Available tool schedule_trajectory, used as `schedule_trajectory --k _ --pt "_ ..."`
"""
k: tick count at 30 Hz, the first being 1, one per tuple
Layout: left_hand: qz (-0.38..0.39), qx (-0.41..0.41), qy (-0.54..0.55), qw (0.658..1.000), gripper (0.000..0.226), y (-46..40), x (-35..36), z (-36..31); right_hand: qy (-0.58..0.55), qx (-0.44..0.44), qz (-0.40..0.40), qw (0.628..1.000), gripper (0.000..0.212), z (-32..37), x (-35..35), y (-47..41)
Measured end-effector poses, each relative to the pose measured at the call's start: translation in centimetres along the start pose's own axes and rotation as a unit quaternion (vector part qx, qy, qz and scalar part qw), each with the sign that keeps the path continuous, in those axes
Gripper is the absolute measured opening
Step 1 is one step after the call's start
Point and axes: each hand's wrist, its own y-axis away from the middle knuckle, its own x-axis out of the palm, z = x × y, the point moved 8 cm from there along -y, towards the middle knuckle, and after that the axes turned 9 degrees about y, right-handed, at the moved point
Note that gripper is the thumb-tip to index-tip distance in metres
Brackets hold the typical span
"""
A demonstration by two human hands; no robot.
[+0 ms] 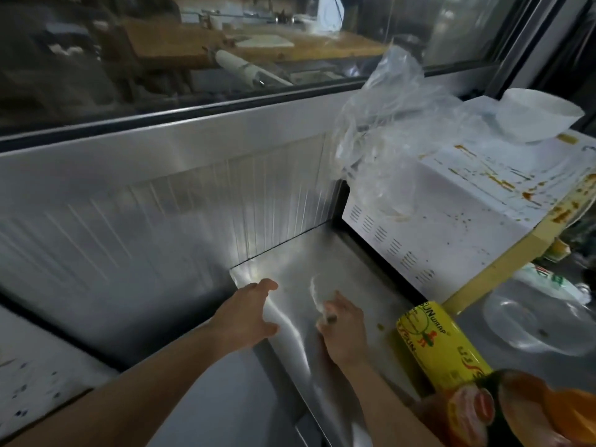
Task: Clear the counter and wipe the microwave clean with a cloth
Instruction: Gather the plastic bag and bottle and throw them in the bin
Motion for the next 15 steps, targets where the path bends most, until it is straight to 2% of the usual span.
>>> schedule_trajectory --k 2,7,11,15 --pt "0.010 0.008 0.006 1.000 0.070 -0.4 -0.2 0.0 -0.048 0.034 -0.028 0.998 0.011 -0.5 -0.3 0.3" --pt "0.027 0.046 0.020 0.998 0.070 -1.1 -1.8 -0.8 -0.077 0.084 -0.067 0.991 0.019 0.0 -1.8 1.5" --pt "0.026 0.070 0.038 0.996 0.071 -1.2 -4.4 -2.3 -0.104 0.129 -0.092 0.982 0.014 1.4 -5.0 2.5" --pt "0.032 0.121 0.049 0.991 0.070 -1.0 -7.5 -5.2 -0.077 0.126 -0.109 0.983 0.019 3.5 -9.6 3.2"
